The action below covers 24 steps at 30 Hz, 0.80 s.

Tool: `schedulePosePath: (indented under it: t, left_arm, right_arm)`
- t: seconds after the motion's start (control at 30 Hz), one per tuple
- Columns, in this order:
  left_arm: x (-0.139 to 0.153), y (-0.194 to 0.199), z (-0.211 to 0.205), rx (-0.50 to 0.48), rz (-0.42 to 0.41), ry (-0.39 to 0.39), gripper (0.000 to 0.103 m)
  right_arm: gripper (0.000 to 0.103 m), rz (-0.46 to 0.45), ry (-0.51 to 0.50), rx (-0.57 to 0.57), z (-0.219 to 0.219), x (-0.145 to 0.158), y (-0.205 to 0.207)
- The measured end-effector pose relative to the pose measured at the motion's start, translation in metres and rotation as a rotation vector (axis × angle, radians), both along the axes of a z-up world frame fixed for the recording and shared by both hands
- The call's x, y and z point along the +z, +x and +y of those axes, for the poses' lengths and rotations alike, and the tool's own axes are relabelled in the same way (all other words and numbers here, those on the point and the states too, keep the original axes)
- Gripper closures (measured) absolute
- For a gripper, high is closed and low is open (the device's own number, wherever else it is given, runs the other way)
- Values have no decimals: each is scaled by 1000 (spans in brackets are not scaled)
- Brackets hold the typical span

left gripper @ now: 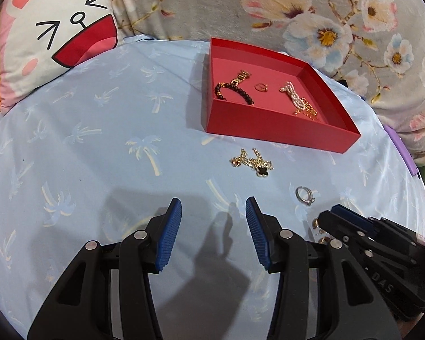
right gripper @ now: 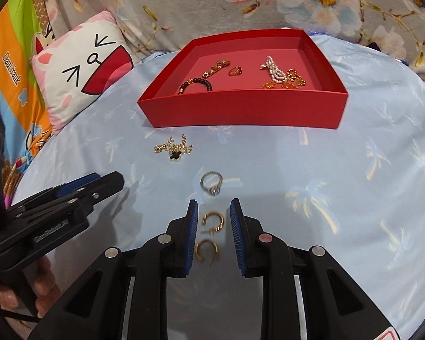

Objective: Organize jewelry
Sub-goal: 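Grasp the silver ring with the right tool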

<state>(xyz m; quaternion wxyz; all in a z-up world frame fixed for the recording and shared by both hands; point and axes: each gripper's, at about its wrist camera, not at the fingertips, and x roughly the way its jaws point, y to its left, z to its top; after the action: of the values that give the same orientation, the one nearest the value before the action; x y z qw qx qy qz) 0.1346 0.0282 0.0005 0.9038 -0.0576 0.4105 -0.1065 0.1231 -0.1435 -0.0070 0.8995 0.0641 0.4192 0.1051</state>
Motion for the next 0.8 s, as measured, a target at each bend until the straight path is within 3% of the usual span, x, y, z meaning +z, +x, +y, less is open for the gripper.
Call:
schedulePosePath:
  t: [0.27,0.4,0.47,0.8]
  left_arm:
    - [-1,11,4,5,-2,-5,58]
    - [-2,16,1,-3,0,-4,58]
    - [-2,19,-2,-10,0,-6,58]
    - [-4,40,-35,-86,4,-5,58]
  right_arm:
    - [79,4,-41,18,12,-5,23]
    - [88,-4,-69,9,12,-5,24]
    - [95,-9,-58,4,9,-5,23]
    - [95,-13,-7,-39,-10,-1,14]
